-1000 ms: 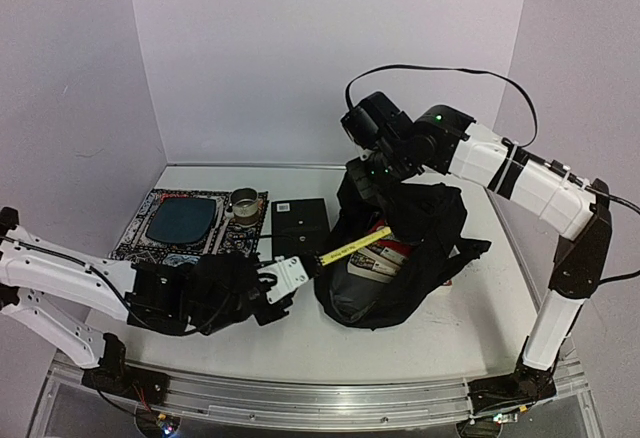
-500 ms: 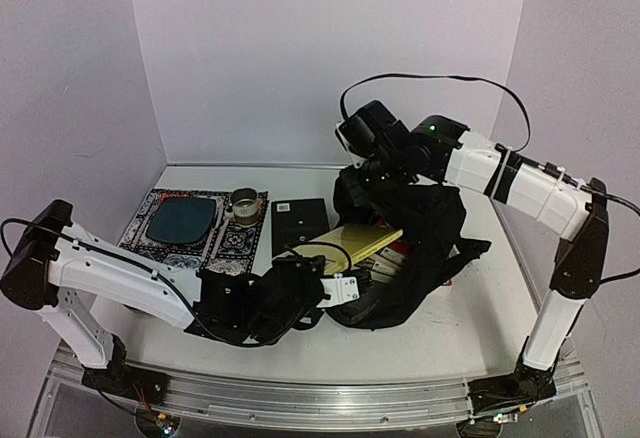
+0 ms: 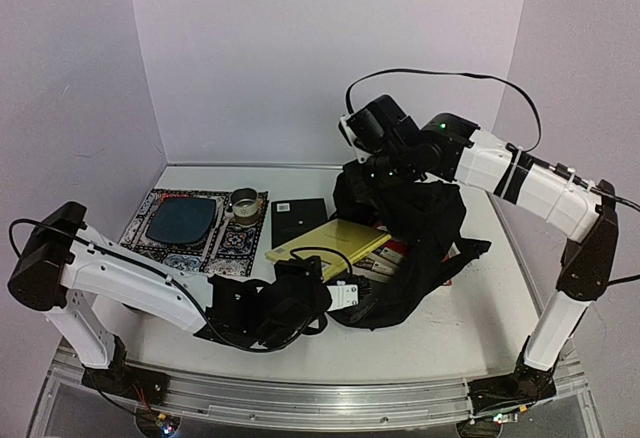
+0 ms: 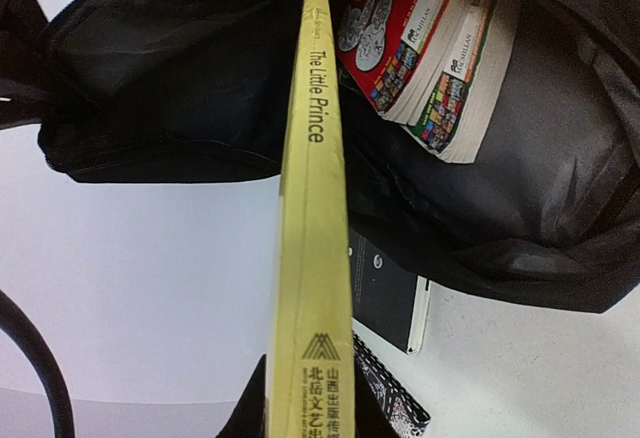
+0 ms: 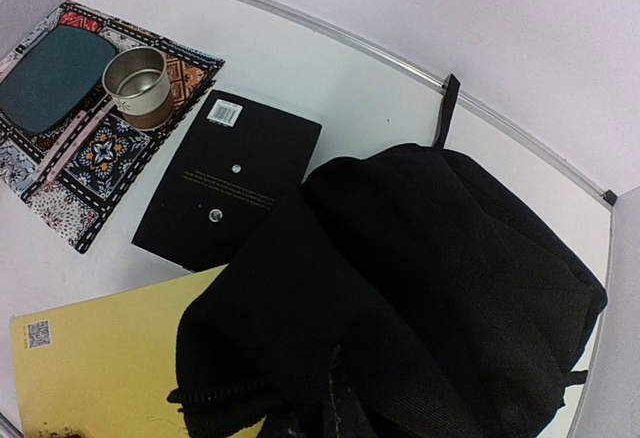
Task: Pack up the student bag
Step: Place the book in the largest pocket of the bag.
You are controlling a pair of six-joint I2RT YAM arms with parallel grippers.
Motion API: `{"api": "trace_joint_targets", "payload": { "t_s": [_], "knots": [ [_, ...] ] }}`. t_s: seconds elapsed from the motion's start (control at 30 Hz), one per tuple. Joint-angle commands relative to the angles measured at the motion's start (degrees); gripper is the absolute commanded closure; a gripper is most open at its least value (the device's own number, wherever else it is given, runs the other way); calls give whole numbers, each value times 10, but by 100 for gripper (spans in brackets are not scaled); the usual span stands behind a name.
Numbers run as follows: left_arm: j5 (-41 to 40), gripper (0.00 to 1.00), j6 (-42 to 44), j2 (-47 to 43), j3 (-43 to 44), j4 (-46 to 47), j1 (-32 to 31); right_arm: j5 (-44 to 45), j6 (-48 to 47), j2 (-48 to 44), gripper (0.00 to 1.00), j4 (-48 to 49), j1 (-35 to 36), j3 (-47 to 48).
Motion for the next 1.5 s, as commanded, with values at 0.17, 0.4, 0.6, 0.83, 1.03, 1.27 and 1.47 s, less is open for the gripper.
{"api": "trace_joint_targets", "payload": {
  "t_s": [0.17,0.4,0.6,0.83,1.03,1.27,1.47],
  "knots": [
    [-35,100,-5,21,41,0,2,-26,0,-48,100,66,6,-15],
    [-11,100,46,52,95,36,0,-43,-4,-47,100,75,5,-12],
    [11,100,100,89,112,85,-1,-56,-4,-49,100,84,5,-18],
    [7,100,148,148,147,153,43,-70,-4,-49,100,91,5,-21],
    [47,97,137,183,192,162,59,-75,-3,-51,100,94,4,-26],
    [67,84,132,251,265,165,83,-80,-3,-49,100,97,3,-23],
    [70,50,115,269,278,165,82,-83,-3,-50,100,97,0,-22]
  ]
}}
